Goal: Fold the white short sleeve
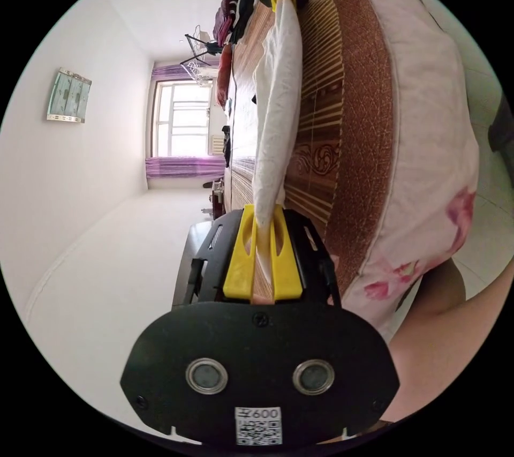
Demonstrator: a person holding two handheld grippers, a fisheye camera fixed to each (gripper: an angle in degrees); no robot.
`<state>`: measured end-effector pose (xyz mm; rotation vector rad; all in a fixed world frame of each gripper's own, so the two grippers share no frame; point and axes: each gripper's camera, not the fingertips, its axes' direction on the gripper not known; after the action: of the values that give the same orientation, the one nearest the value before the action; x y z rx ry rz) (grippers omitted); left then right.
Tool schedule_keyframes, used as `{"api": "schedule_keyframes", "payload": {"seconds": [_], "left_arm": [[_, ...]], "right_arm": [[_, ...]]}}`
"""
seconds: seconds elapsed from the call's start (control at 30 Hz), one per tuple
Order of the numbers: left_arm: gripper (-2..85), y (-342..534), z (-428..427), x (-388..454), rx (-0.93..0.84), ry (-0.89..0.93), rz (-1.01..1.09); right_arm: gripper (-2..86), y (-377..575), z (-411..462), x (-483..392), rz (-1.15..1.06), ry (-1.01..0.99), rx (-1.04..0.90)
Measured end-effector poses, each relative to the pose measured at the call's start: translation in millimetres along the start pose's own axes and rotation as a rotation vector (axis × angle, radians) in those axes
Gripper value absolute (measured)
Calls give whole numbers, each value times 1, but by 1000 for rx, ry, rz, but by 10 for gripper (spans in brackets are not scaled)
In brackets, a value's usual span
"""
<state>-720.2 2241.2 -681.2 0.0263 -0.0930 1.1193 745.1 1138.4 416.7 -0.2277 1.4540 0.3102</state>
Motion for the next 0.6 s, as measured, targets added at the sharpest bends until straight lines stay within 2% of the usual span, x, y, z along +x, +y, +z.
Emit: {"api": "schedule_keyframes", "payload": {"seconds": [0.1,0.17,0.27,0.37,0.6], "left_arm": [[18,-11,-25,-5,-3,9,-1],[19,-21,-44,-18,4,13,-16],[21,-39,-74,-61,21,22,-36],[23,-62,-90,-123,64,30,-94],[24,-149,-107,-257,31,-171,-231]], "right_arm": [[-7,0,-45,15,-3,36,20],[-7,6,-92,54,51,-8,50],[-7,17,-150,123,109,-82,104],[-8,18,-187,191,162,-71,125],[-8,-9,-256,316,433,95,112]]}}
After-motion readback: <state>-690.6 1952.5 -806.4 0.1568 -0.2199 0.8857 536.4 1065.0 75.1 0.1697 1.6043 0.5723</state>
